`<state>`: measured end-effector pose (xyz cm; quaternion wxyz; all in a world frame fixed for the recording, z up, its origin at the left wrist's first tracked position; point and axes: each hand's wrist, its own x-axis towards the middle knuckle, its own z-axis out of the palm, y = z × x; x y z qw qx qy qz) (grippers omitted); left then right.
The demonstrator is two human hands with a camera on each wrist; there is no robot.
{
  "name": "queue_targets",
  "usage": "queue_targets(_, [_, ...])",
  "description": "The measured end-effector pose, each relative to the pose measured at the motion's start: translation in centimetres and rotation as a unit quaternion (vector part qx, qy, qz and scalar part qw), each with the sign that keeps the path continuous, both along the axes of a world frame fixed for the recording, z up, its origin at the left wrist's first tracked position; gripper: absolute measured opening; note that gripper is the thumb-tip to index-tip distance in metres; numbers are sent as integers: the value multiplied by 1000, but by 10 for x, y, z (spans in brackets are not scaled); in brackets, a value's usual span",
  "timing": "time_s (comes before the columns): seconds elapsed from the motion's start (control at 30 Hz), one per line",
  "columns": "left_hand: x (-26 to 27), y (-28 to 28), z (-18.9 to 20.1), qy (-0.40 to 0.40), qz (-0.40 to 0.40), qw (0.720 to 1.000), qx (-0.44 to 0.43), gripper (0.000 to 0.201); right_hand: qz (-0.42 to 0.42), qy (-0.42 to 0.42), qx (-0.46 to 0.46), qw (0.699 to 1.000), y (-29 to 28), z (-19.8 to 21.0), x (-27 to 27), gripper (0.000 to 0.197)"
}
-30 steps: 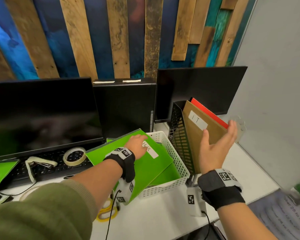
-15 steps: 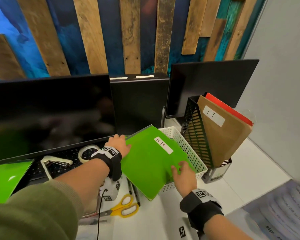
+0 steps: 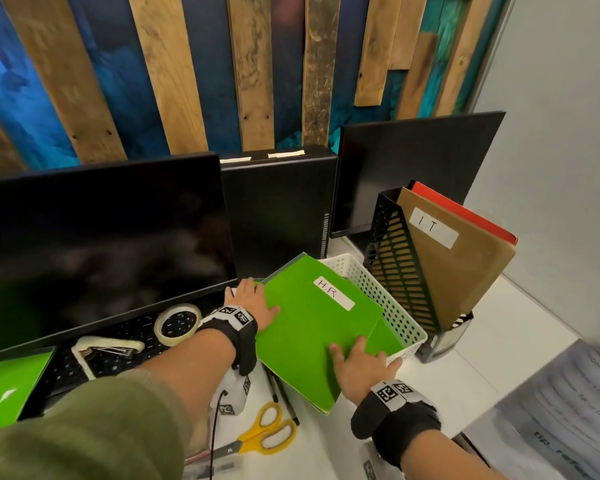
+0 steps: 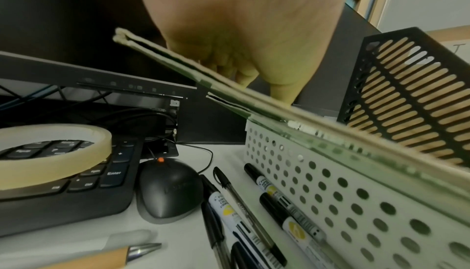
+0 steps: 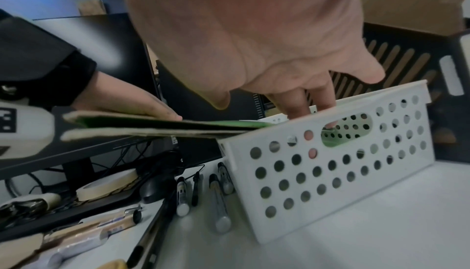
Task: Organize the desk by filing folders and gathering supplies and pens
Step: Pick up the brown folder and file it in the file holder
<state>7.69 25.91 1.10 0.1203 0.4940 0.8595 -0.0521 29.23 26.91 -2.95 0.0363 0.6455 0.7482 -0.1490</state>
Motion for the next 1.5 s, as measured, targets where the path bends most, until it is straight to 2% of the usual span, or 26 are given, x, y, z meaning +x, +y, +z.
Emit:
queue_targets(0.2, [-11,17,-3,-46,17,999,-6,77,-67,119,-35,990,-1,-11,-3,57])
queue_targets(0.3, [-18,19,-6,-77,32,996,-15,81,-86,206,-43,974,0,-14,2,61])
queue_targets(0.4, [-21,19,-9,-89,48,995,-13,83,-123,361,-42,923,1,-17,7,74])
queue_targets(0.47, [-20,17,-12,-86,53,995,-16,83,-175,415,-32,892,1,-16,7,78])
queue_targets(0.5, [-18,16,-12,-84,55,995,-15,83,-202,433,-30,878,1,-14,6,77])
queue_targets(0.67, [-14,10,-15,-83,54,995,-15,87,-297,572,-68,761,6,-9,4,59])
queue_targets(0.7, [-14,9,-17,-85,54,995,-15,88,-291,590,-87,748,6,-6,5,54])
queue_targets(0.8, [-16,2,-22,-83,63,993,-47,85,-238,629,-139,727,3,6,10,20])
queue_targets(0.93, [-18,-6,-26,-88,82,992,-31,81,-210,648,-182,709,4,13,19,25])
queue_targets(1.03, [-17,-7,-26,-135,103,985,-4,86,-199,645,-187,714,5,11,26,20])
queue_targets(1.17, [-14,-11,-23,-249,144,957,46,89,-182,665,-190,699,6,12,36,20])
queue_targets(1.27, [-7,-15,-16,-352,163,916,99,91,-174,677,-182,692,7,16,46,24])
queue_targets(1.37, [-3,-12,-16,-457,173,857,162,105,-162,672,-154,706,6,23,50,22])
queue_targets(1.47, [5,-15,-8,-499,172,817,231,63,-146,674,-140,710,6,32,53,18])
queue_targets(1.5, [10,-15,-6,-497,171,813,253,58,-141,678,-148,706,6,37,55,18])
